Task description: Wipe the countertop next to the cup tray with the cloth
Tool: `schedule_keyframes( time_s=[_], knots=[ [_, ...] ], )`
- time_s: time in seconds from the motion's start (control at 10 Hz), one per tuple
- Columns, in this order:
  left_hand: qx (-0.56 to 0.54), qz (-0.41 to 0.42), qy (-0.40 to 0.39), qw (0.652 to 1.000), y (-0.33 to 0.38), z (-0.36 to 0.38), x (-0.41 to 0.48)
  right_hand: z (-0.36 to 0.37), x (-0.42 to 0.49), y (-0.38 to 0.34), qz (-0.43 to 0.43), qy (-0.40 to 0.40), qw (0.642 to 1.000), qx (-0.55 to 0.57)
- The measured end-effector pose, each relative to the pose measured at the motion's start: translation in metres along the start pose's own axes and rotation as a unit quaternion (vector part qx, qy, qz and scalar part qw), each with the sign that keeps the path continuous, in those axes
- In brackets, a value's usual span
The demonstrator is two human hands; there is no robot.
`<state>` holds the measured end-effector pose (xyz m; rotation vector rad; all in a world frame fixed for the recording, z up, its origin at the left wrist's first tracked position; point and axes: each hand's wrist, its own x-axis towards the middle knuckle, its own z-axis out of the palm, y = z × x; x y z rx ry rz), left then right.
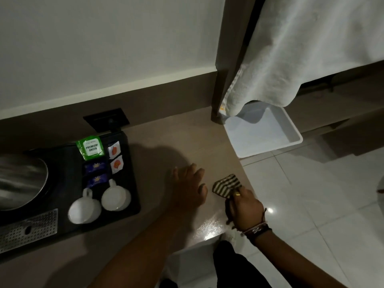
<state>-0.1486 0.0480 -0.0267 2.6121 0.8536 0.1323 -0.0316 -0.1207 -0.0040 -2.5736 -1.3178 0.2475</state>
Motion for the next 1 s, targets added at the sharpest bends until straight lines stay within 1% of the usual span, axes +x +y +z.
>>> schedule_keyframes(
  time_s=[0.1, 0.2, 0.3, 0.4, 0.5, 0.6, 0.7, 0.8, 0.9, 1.0],
  knots=[
    [0.039, -0.033, -0.038, 0.998, 0.027, 0.015, 0.048, -0.026, 0.038, 0.038, 0.132, 0.023, 0.973, 0.186],
    [0.07, -0.055, -0.054, 0.995, 0.045, 0.032, 0.073, -0.044, 0.078, 0.073, 0.195, 0.005, 0.924, 0.329],
    [0.075, -0.105, -0.051, 0.99, 0.071, 0.055, 0.093, -0.065, 0.157, 0.119, 0.231, -0.057, 0.868, 0.436],
    [0.073, -0.155, -0.034, 0.985, 0.081, 0.071, 0.093, -0.054, 0.239, 0.142, 0.204, -0.099, 0.872, 0.434],
    [0.074, -0.169, -0.032, 0.982, 0.082, 0.077, 0.092, -0.033, 0.282, 0.14, 0.198, -0.143, 0.879, 0.411],
    [0.053, -0.169, -0.016, 0.984, 0.085, 0.075, 0.095, 0.001, 0.307, 0.133, 0.222, -0.244, 0.881, 0.339],
    [0.037, -0.165, -0.004, 0.986, 0.088, 0.075, 0.094, 0.018, 0.304, 0.133, 0.196, -0.216, 0.933, 0.21],
    [0.031, -0.175, -0.007, 0.984, 0.088, 0.072, 0.094, 0.011, 0.294, 0.125, 0.186, -0.146, 0.965, 0.116],
    [0.056, -0.183, -0.077, 0.978, 0.09, 0.058, 0.1, -0.025, 0.26, 0.12, 0.168, -0.042, 0.98, 0.097],
    [0.065, -0.162, -0.07, 0.982, 0.084, 0.038, 0.095, -0.055, 0.229, 0.116, 0.1, 0.073, 0.969, 0.215]
  ],
)
